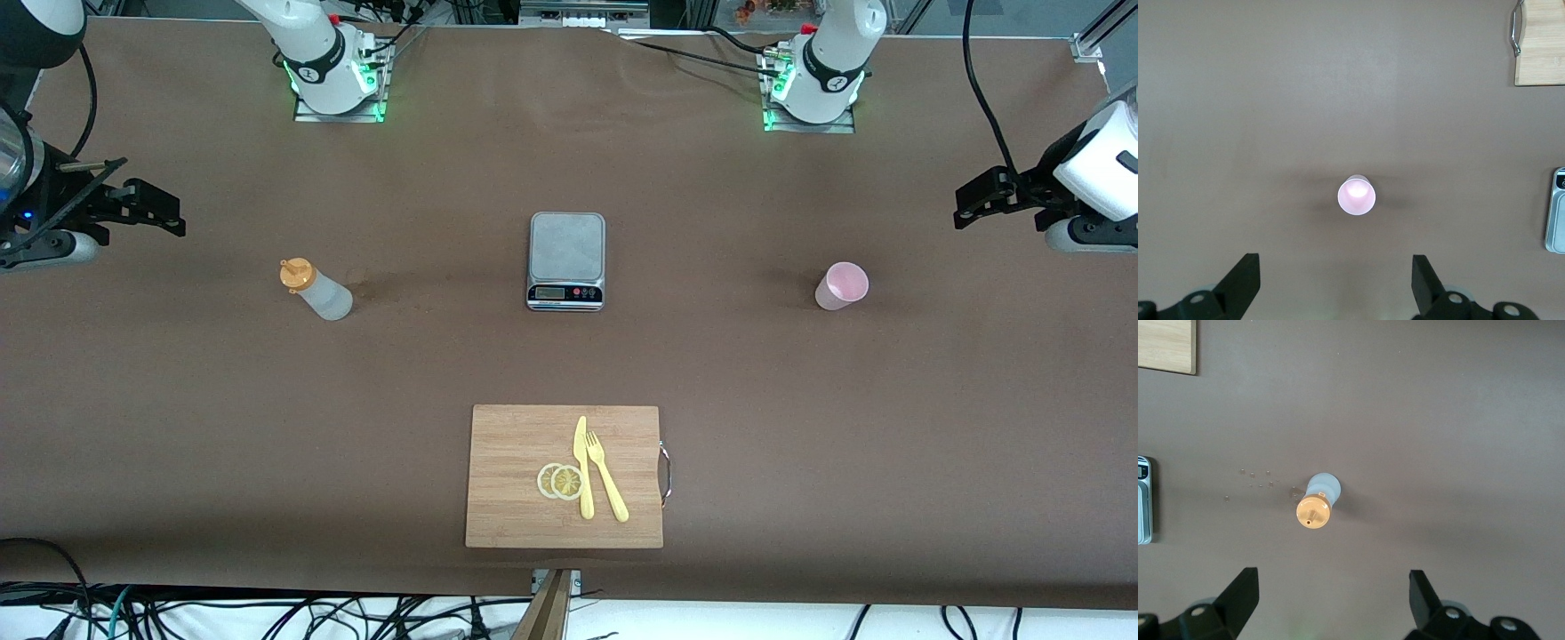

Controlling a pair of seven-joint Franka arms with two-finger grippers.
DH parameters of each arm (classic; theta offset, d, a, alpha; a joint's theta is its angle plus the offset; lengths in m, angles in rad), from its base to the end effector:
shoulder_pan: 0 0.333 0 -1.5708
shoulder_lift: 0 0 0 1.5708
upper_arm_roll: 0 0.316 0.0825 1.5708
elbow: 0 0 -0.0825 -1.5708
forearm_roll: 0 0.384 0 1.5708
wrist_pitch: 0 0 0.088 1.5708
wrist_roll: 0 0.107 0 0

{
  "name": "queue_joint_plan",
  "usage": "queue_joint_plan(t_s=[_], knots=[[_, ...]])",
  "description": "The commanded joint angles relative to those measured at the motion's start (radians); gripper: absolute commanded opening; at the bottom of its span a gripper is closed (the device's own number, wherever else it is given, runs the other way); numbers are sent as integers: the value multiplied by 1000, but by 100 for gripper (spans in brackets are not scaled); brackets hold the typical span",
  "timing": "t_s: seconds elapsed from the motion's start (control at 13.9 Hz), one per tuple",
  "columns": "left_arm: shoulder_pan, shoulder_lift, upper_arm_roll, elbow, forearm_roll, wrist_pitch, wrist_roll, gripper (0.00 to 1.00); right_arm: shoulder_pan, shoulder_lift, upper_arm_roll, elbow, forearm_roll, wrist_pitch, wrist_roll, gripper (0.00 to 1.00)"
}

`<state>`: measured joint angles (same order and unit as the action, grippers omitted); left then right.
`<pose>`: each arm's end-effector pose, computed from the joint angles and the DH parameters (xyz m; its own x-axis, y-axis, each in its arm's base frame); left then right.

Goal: Add sauce to pink cup with both arms

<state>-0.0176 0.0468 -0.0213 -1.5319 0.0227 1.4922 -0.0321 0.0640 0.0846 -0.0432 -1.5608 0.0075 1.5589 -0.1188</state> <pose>0.5599 -0.0189 0.6101 0.9963 -0.0049 -0.0856 -0.0071 -0.9997 -0.0245 0.5762 0.0138 0.5804 0.9866 0.1390 -0.0853 0.1383 -0.9903 -0.0140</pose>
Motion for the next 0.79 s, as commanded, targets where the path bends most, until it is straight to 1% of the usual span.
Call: queue_joint_plan(t_s=[0.0,0.14,0.29,0.43,0.72], knots=[[-2,12,6,30,-9,-4,-5,100,-6,-9,3,-7,17,-2,-8,100],[-2,13,8,36,-9,-6,-8,100,-6,-9,3,-7,17,-3,-8,100],[-1,33,9,82,-10,-6,-5,100,-6,-9,3,-7,17,-3,-8,100],[-2,44,8,82,0,-6,-6,100,-6,-9,3,-7,17,-2,-8,100],[-4,70,3,68,-15,-9,-5,100,-6,-9,3,-7,17,-2,-8,100]])
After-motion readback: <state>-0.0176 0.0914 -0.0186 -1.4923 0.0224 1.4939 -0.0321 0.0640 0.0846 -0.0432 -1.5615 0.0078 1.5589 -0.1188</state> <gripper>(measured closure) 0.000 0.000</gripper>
